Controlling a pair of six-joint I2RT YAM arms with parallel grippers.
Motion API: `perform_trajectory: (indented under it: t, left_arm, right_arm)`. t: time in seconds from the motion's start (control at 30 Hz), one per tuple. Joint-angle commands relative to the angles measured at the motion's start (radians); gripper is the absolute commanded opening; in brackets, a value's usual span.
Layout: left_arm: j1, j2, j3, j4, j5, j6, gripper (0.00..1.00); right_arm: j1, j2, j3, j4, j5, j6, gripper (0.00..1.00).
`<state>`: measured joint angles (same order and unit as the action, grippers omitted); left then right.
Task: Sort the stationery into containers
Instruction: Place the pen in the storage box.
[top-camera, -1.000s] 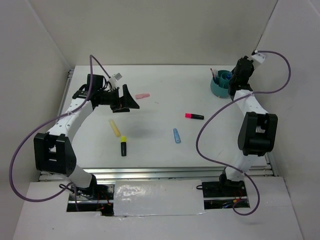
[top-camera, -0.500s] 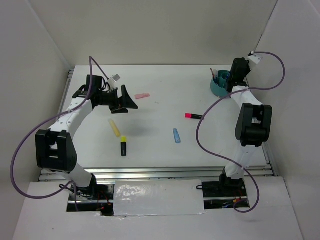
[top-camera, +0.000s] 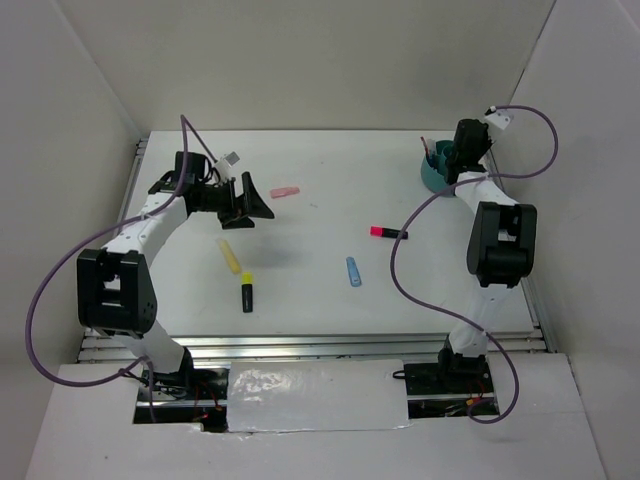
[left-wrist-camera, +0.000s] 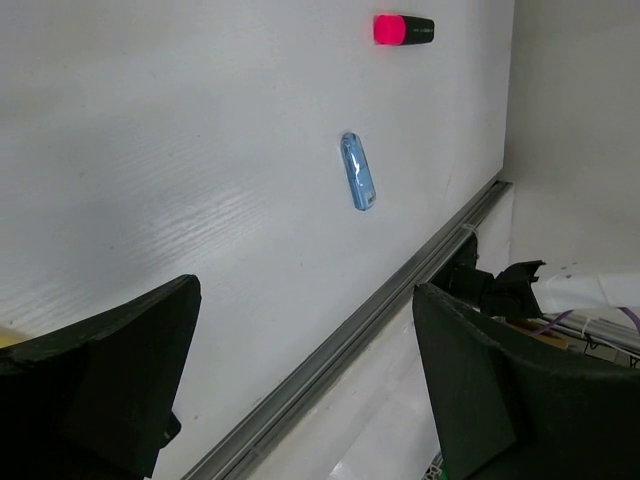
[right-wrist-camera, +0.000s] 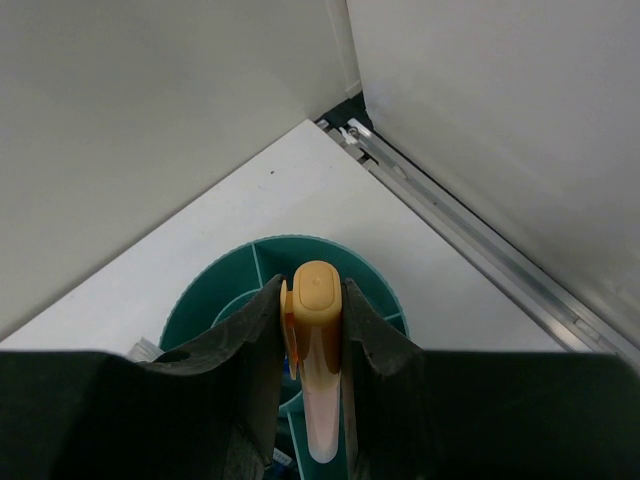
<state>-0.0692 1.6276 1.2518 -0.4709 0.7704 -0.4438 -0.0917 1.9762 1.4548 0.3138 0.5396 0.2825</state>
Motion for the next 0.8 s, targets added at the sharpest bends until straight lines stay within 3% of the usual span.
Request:
perform_trajectory:
  t: [0.0, 0.07, 0.2, 0.3, 0.53, 0.77]
  left_arm:
    - [0.012, -0.008, 0.023, 0.018, -0.008, 0.019, 0.99]
    - [0.014, -0.017, 0.023, 0.021, -0.023, 0.022, 0.99]
    - [0.017, -0.025, 0.018, 0.021, -0.043, 0.024, 0.99]
    - [0.023, -0.026, 0.024, 0.009, -0.057, 0.027, 0.99]
    - [0.04, -0.116, 0.026, -0.012, -0.112, 0.134, 0.99]
    - [0.045, -0.323, -0.044, -0.055, -0.354, 0.294, 0.99]
  right_arm:
    - [0.013, 0.013, 0.05, 0.036, 0.034, -0.014, 0.15]
    - [0.015, 0.018, 0.047, 0.041, 0.042, -0.023, 0.17]
    - [0.018, 0.026, 0.055, 0.027, 0.048, -0.017, 0.39]
    - [0.021, 0.01, 0.05, 0.016, 0.034, -0.017, 0.48]
    - [0.023, -0.117, 0.027, -0.048, -0.053, 0.004, 0.51]
    - [0.067, -0.381, -0.089, -0.079, -0.181, -0.074, 0.5]
